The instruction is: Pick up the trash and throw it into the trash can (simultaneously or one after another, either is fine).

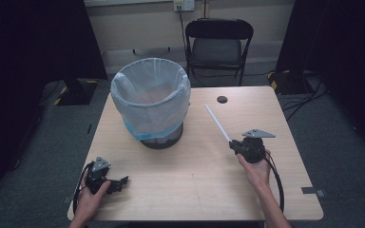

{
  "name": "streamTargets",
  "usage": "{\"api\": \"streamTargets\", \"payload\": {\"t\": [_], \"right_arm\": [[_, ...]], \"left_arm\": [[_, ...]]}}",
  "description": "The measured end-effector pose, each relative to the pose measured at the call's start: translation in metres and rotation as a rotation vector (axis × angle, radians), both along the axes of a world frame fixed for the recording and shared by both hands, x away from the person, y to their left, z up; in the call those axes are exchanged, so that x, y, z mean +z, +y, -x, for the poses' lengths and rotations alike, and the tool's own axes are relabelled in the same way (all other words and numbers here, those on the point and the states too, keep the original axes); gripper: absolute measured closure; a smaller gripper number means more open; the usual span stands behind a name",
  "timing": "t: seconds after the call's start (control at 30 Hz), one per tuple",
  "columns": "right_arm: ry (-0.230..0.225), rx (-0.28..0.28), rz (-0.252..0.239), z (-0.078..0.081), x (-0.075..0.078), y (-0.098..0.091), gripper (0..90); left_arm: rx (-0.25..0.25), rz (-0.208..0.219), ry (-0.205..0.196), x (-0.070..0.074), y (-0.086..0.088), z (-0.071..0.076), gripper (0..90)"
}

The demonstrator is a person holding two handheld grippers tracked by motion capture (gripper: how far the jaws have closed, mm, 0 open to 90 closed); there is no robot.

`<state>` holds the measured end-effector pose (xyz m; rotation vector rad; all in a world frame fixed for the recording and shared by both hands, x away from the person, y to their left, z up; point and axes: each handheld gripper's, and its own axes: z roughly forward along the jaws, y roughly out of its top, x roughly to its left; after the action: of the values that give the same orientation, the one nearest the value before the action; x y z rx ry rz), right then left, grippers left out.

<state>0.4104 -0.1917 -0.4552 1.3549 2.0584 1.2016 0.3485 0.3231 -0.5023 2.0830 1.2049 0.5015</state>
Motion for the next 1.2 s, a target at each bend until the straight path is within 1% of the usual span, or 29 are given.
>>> {"api": "streamTargets", "payload": {"t": [0.13,0.2,0.33,0.43,0.57,0.6,0.63,0.67,0.7,0.77,0.83,0.87,1.03,1.07,1.1,1.2], "right_arm": [[-0.022,-0.009,-0.016,0.001,0.004,-0.002,80.2],[-0.039,-0.008,-0.027,0.001,0.009,-0.003,80.2],[-0.046,-0.009,-0.034,0.001,0.013,-0.002,80.3],[-0.054,-0.009,-0.058,0.002,0.016,-0.002,80.3],[-0.065,-0.013,-0.07,0.002,0.019,-0.002,80.3],[-0.074,-0.01,-0.079,0.001,0.022,-0.002,80.3],[-0.074,-0.01,-0.079,0.001,0.022,-0.002,80.3],[-0.084,-0.008,-0.082,0.0,0.027,-0.001,80.3],[-0.084,-0.008,-0.082,0.0,0.027,-0.001,80.3],[-0.099,-0.005,-0.087,0.0,0.032,0.0,80.3],[-0.109,-0.007,-0.091,-0.001,0.036,0.001,80.3],[-0.11,-0.012,-0.1,0.0,0.039,0.001,80.3],[-0.145,-0.016,-0.118,-0.001,0.05,0.003,80.3],[-0.156,-0.012,-0.12,-0.002,0.055,0.004,80.4],[-0.156,-0.012,-0.12,-0.002,0.055,0.004,80.4],[-0.174,-0.005,-0.121,-0.003,0.062,0.007,80.3]], "left_arm": [[0.0,0.0,0.0,0.0,0.0,0.0,0.0],[0.0,0.0,0.0,0.0,0.0,0.0,0.0],[0.0,-0.001,-0.001,0.0,0.0,0.0,0.0],[0.0,0.0,0.0,0.0,0.0,0.0,0.1],[0.0,0.0,0.0,0.0,0.0,0.0,0.0],[0.0,0.0,0.0,0.0,0.0,0.0,0.0],[0.0,0.0,0.0,0.0,0.0,0.0,0.1],[0.0,-0.001,0.0,0.0,0.0,0.0,0.1],[0.0,0.0,0.0,0.0,0.0,0.0,0.1],[0.0,0.0,0.0,0.0,0.0,0.0,0.0],[0.0,-0.001,-0.001,0.0,0.0,0.0,0.0],[0.0,-0.001,-0.001,0.0,0.0,0.0,0.0],[0.0,-0.001,-0.001,0.0,0.0,0.0,0.1],[0.0,0.0,0.0,0.0,0.0,0.0,0.0],[0.0,0.0,0.0,0.0,0.0,0.0,0.0],[0.0,0.0,0.0,0.0,0.0,0.0,0.0]]}}
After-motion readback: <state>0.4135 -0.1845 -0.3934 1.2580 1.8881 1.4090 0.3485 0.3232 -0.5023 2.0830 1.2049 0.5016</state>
